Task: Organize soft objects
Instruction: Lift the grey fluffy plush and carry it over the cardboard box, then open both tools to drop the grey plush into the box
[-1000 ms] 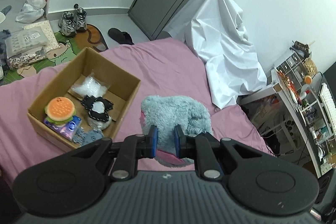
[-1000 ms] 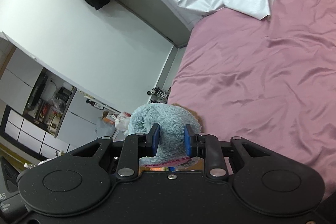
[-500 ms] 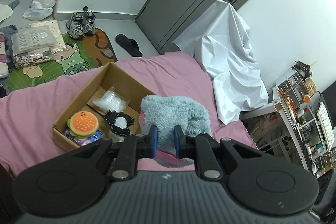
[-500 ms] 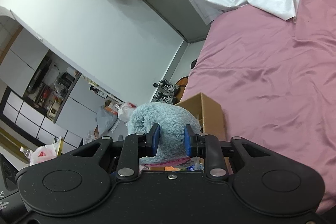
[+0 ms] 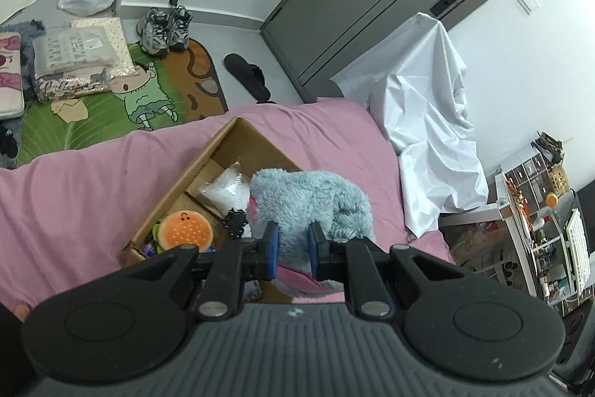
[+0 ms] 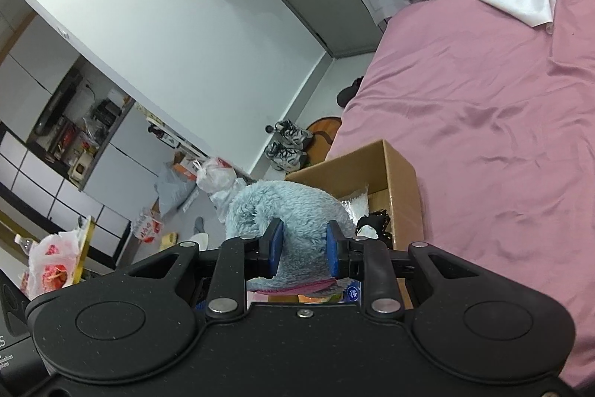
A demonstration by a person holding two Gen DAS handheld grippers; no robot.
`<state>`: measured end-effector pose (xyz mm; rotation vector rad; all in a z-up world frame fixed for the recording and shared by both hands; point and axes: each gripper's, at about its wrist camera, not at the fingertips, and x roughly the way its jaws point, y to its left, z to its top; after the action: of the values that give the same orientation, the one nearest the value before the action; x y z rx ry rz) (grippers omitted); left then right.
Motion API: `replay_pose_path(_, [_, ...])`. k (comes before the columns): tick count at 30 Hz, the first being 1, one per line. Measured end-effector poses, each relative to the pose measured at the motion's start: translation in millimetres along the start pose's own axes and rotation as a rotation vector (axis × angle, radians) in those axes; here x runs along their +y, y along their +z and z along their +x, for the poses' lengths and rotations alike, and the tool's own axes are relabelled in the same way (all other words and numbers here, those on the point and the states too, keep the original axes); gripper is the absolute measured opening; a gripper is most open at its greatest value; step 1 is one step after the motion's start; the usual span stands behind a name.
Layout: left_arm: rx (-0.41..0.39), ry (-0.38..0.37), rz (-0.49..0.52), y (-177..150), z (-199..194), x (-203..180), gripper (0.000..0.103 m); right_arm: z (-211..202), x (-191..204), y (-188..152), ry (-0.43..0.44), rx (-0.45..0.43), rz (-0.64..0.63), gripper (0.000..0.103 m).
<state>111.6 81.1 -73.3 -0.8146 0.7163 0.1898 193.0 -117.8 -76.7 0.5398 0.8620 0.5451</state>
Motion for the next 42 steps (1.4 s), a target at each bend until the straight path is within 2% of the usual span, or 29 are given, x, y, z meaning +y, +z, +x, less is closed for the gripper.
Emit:
replay_pose_path(16, [0.076, 0.043, -0.048, 29.4, 46.8, 29.8, 0.015, 55.4, 7.0, 1.2, -0.077, 0.071, 0.010, 0.024])
replay_pose_path(22, [0.125, 0.085, -0.047, 34.7, 68.8, 36.6, 0.016, 75.5, 3.3, 3.9, -0.111, 0.107, 0.033, 0.025])
replay_pose_path(24, [0.139, 0.102, -0.037, 36.8, 73.6, 36.1, 0.016, 80.7, -0.1, 4.8, -0.111, 0.121, 0.053, 0.028])
replay_pose_path(28, [0.141, 0.145, -0.006, 38.7, 75.1, 31.7, 0.019, 83.7, -5.5, 6.3, -0.116, 0.141, 0.075, 0.028])
replay_pose_path(31, [0.153, 0.179, 0.011, 39.3, 75.9, 28.2, 0.031, 80.7, -5.3, 7.0, -0.118, 0.140, 0.077, 0.031])
replay_pose_path(33, [0.152, 0.202, 0.017, 39.3, 74.3, 25.0, 0.045, 77.1, -5.5, 6.6, -0.120, 0.136, 0.080, 0.041])
replay_pose_path(37, [0.122, 0.239, 0.039, 37.0, 64.4, 18.7, 0.065, 67.5, -8.2, 6.8, -0.112, 0.129, 0.099, 0.043])
replay_pose_path(39, [0.107, 0.262, 0.044, 36.9, 58.4, 15.3, 0.077, 59.8, -9.8, 7.7, -0.114, 0.122, 0.110, 0.052])
replay_pose_path(42, [0.091, 0.271, 0.051, 35.7, 48.2, 10.4, 0.083, 47.4, -10.0, 8.7, -0.117, 0.090, 0.113, 0.066])
